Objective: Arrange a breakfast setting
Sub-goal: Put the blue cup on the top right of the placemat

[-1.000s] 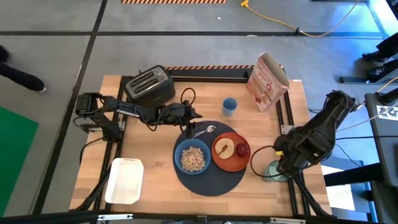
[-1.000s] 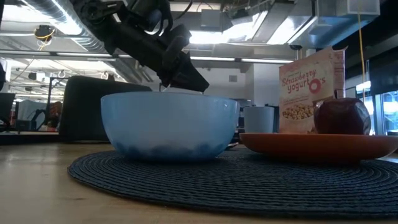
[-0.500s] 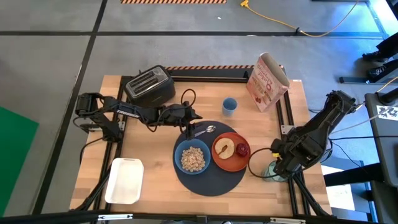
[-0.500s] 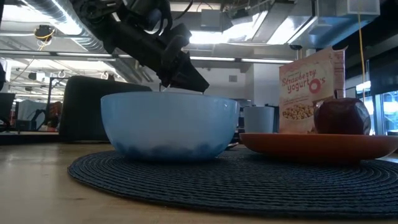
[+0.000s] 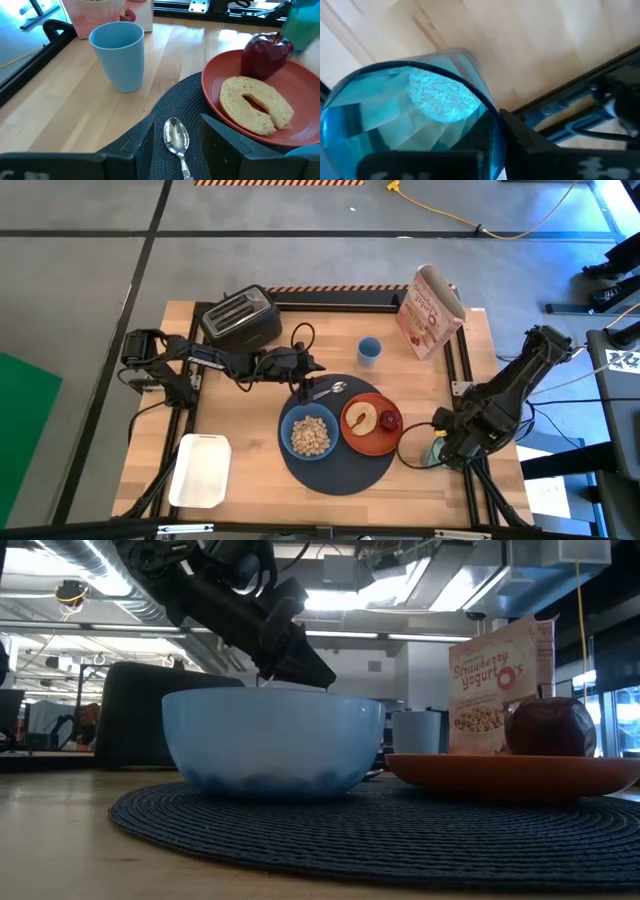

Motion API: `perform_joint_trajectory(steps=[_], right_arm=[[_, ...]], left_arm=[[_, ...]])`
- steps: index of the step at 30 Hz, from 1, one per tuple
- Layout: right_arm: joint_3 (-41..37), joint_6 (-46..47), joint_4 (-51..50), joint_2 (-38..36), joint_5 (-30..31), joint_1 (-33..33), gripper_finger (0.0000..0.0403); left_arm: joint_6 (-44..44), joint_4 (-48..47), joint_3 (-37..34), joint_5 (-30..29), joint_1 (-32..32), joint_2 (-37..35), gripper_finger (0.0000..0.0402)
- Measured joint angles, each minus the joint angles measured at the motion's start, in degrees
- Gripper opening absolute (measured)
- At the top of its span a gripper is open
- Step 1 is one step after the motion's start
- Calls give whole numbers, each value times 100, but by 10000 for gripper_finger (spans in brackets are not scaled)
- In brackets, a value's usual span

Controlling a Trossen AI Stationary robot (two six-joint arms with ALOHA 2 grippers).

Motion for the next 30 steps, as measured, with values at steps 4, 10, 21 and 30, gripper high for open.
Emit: perform_joint_trajectory(steps=[4, 10, 21, 30], right_arm=[[286, -33, -738, -136, -7, -117, 6], [953, -757, -1299, -495, 546, -617, 4], [1821, -2875, -1300, -706, 1914, -3159, 2], [2243, -4393, -910, -43, 2170, -5029, 1]], left_arm=[[2, 1, 0, -1, 13, 0, 147], [37, 60, 0, -2, 13, 0, 147], [50, 68, 0, -2, -33, 0, 147], [52, 33, 0, -4, -24, 0, 147]])
